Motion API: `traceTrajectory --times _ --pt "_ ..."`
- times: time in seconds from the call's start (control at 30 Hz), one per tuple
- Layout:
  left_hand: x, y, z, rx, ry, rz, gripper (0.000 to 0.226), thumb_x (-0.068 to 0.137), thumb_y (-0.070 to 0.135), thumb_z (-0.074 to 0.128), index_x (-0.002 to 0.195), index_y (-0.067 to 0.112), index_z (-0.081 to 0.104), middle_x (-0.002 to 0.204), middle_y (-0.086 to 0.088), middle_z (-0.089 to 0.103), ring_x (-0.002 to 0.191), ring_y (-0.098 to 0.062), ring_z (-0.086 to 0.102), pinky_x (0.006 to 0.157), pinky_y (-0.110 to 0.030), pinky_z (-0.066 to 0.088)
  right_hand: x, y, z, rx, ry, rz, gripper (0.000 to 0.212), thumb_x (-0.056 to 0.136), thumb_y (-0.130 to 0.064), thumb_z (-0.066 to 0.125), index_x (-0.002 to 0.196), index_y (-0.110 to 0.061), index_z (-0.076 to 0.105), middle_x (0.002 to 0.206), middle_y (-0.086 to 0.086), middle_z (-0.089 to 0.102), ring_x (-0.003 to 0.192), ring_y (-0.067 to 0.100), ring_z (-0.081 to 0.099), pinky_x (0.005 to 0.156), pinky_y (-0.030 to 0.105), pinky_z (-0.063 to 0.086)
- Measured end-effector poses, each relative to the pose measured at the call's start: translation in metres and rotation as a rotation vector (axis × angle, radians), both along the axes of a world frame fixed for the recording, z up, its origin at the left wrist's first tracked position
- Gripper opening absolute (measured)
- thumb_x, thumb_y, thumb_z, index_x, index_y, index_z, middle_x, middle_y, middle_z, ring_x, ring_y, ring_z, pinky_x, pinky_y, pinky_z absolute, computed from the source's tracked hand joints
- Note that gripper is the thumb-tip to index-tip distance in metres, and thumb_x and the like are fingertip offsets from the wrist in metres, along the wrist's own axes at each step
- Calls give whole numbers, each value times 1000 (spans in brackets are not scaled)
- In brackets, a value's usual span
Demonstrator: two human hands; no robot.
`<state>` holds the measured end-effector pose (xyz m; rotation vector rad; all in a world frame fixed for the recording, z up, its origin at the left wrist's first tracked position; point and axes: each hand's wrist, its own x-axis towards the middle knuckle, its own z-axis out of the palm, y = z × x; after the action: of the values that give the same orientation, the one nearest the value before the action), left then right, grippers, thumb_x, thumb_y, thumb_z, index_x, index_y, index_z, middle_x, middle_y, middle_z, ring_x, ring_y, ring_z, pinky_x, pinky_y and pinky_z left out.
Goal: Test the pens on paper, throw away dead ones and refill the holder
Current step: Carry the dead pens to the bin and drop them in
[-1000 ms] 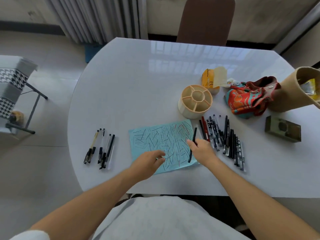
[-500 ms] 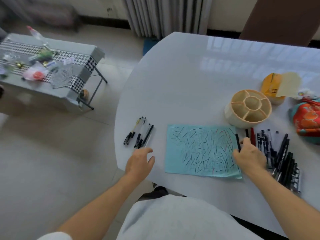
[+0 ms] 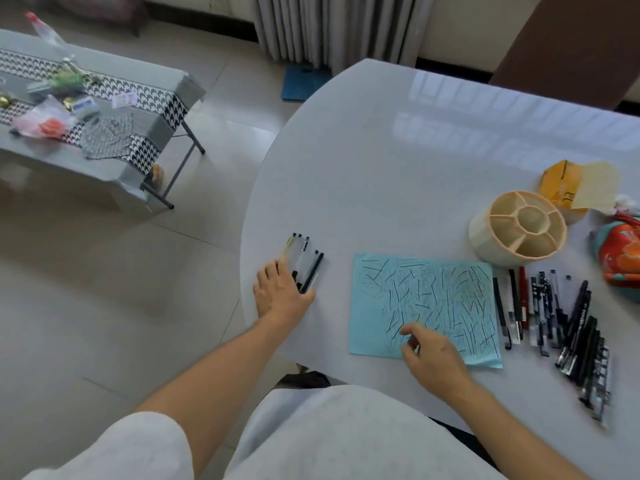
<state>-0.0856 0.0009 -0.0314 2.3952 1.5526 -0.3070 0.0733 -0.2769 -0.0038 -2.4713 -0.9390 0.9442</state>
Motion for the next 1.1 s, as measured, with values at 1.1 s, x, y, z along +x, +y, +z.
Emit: traceTrajectory --times 1.1 --pt "-216 -56 15 -545 -231 436 8 94 30 57 95 22 58 81 -7 70 70 -25 69 68 -42 60 -52 59 9 -1 110 341 13 96 -24 60 103 -27 71 84 -13 65 80 11 61 76 28 51"
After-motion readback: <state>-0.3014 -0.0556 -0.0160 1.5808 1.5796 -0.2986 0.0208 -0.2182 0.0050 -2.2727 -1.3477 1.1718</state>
